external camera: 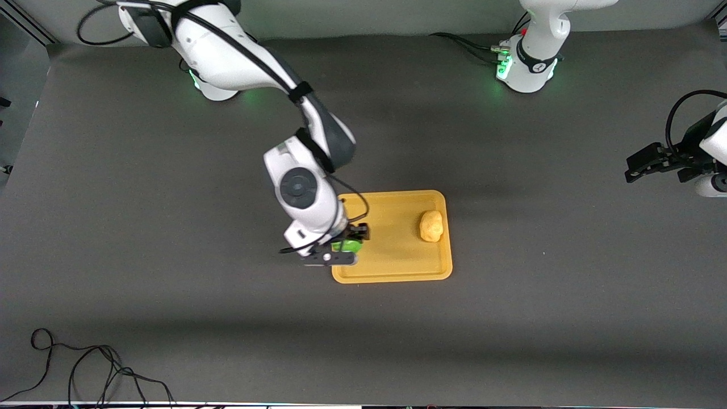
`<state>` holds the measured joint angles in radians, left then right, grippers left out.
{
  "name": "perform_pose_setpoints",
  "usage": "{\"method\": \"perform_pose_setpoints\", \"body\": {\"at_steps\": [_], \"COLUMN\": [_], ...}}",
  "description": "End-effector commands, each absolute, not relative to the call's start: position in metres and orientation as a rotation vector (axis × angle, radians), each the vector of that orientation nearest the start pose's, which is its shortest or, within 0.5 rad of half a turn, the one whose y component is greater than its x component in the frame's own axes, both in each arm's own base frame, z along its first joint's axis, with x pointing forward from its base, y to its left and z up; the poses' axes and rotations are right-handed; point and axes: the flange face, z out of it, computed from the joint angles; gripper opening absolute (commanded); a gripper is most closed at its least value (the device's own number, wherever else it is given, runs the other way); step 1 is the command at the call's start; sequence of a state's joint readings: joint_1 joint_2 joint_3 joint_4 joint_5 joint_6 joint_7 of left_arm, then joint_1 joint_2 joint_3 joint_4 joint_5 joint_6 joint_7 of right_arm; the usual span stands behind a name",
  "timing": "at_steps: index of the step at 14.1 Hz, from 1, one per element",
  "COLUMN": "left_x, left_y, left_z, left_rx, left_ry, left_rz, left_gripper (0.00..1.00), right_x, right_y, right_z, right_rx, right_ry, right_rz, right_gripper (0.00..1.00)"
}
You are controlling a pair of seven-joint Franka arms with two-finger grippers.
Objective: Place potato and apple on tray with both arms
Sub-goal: 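Carry the apple with the right gripper while the left gripper withdraws, then lower the apple onto the tray and open the right gripper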
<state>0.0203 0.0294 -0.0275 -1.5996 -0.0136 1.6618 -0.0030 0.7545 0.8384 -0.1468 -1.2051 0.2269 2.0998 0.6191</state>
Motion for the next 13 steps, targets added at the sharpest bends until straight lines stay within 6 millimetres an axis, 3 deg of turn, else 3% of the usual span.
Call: {"method": "perform_pose_setpoints", "body": {"at_steps": [1, 3, 7, 13], "left_x": [0.574, 0.575, 0.577, 0.581], "left_y": [-0.007, -0.007, -0.005, 0.001], "left_z": [0.611, 0.611, 0.608, 0.602], "left_rx": [-3.152, -3.145, -3.145, -3.145], "left_ry": [0.034, 0.038, 0.03, 0.013], "left_rz": [-0.123, -0.145, -0.14, -0.126], "left_gripper": [1.0, 1.0, 1.0, 1.0], "right_x": [0.592, 0.579, 0.578, 0.571], "right_y": [0.515, 0.529, 0.528, 0.538], "right_z": [0.269, 0.256, 0.224, 0.208], "right_rx": [-3.022, -3.037, -3.053, -3.042], "right_ry": [0.136, 0.106, 0.101, 0.086], "right_rz": [-0.009, 0.003, 0.002, -0.035], "right_gripper": [0.4, 0.4, 0.4, 0.4]}}
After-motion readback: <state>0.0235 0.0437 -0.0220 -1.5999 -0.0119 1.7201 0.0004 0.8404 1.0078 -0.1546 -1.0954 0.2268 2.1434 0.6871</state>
